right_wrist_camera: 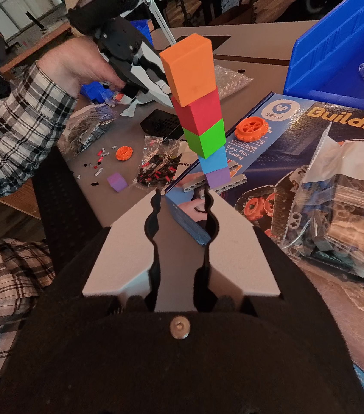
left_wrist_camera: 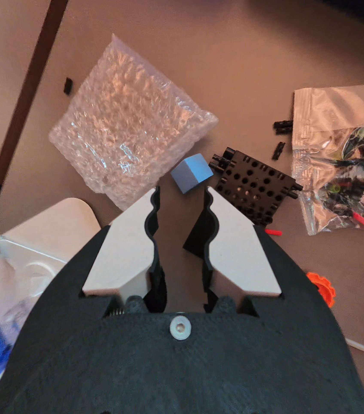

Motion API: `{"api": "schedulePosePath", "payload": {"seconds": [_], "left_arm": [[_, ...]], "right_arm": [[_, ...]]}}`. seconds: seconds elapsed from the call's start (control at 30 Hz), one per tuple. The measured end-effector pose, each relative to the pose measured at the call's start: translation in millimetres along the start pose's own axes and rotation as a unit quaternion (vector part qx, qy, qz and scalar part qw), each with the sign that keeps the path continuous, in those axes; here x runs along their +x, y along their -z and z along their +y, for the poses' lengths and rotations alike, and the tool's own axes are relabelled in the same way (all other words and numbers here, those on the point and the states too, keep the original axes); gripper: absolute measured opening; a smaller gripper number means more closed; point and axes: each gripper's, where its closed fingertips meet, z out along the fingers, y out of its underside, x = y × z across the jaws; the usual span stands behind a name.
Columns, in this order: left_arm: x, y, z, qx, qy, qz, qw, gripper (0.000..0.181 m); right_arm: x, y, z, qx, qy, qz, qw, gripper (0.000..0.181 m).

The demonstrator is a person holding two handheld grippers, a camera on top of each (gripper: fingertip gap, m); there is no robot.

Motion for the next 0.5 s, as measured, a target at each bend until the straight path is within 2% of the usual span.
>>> {"api": "schedulePosePath", "payload": {"seconds": [0.13, 0.3, 0.4, 0.5], "left_arm": [[8, -11, -1, 0.023, 0.051, 0.045, 0.997, 0.038], [7, -17, -5, 0.039, 0.075, 0.049, 0.995, 0.026], [6, -12, -11, 0.058, 0.066, 0.038, 0.995, 0.019], [8, 7, -19, 0.073, 0.043, 0.020, 0.996, 0.018]], "right_arm": [[-2, -1, -1, -0.001, 0.001, 0.001, 1.000, 0.038], [-3, -2, 0, -0.002, 0.001, -0.001, 1.000, 0.038], [-2, -2, 0, -0.001, 0.000, -0.001, 1.000, 0.038], [-2, 0, -1, 0.002, 0.001, 0.000, 1.000, 0.038]]}}
